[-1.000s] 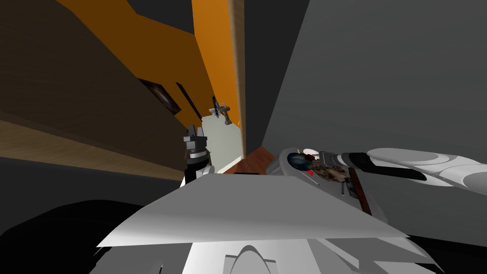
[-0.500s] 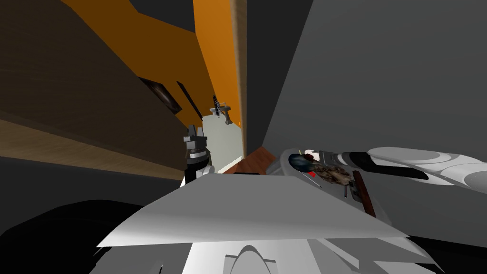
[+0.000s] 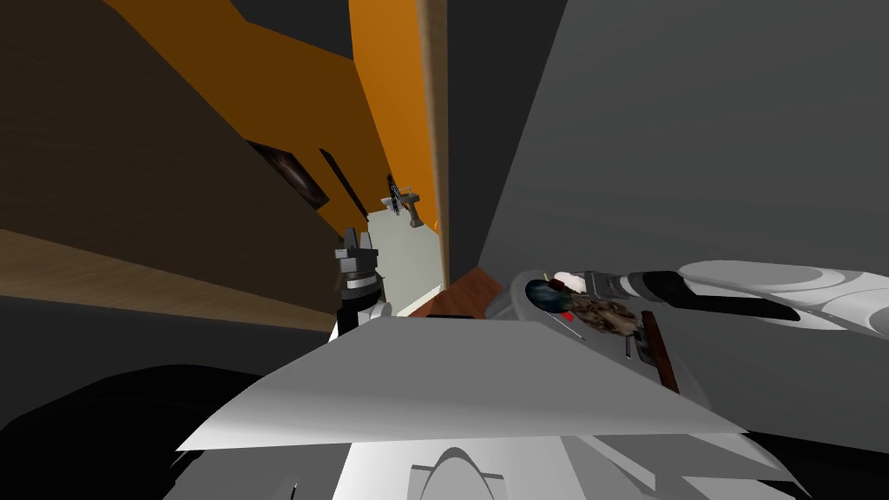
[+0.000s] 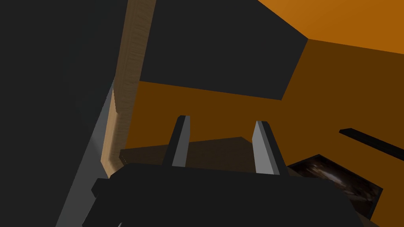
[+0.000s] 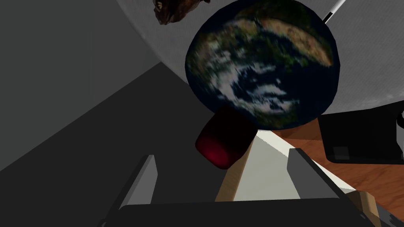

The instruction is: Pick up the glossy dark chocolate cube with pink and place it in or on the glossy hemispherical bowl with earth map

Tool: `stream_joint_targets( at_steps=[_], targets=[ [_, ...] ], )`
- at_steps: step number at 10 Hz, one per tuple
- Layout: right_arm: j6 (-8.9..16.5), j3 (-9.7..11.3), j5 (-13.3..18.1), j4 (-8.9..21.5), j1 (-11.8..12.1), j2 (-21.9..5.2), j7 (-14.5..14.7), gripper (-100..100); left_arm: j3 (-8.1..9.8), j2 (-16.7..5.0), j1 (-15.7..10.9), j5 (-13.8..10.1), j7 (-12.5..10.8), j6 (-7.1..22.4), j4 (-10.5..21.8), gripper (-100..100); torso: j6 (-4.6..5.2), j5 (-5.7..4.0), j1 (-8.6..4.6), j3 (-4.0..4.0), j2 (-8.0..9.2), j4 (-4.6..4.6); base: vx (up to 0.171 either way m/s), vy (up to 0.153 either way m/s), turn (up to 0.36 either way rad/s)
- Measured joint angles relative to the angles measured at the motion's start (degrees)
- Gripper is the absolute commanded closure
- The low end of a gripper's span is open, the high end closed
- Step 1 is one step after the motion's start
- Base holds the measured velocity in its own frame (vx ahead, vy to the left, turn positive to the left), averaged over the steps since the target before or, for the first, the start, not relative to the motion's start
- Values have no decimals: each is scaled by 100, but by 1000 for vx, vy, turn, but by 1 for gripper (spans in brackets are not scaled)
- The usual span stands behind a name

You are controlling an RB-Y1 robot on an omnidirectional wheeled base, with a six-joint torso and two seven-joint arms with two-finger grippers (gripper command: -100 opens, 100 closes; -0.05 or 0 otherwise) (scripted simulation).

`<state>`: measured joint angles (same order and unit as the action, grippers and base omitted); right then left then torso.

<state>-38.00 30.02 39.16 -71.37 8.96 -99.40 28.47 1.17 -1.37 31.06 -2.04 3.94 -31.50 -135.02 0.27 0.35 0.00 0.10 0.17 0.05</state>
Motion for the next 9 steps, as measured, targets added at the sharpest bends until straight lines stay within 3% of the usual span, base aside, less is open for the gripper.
stream_joint_targets(
  at_steps=[3, 4, 9],
  targets=[
    [-154, -57, -152, -166, 13, -327, -80, -100, 0, 0, 0, 0, 0, 0, 0, 0, -1, -1, 0, 0, 0, 0, 8, 1, -26],
    [-161, -61, -162, -173, 16, -340, -79, 0, 0, 0, 0, 0, 0, 0, 0, 0, -1, -3, -1, 1, 2, 0, 0, 0, 0],
    [-161, -60, -161, -172, 15, -338, -79, 0, 0, 0, 0, 0, 0, 0, 0, 0, -1, -3, -3, 2, 4, 0, 0, 0, 0]
  ],
)
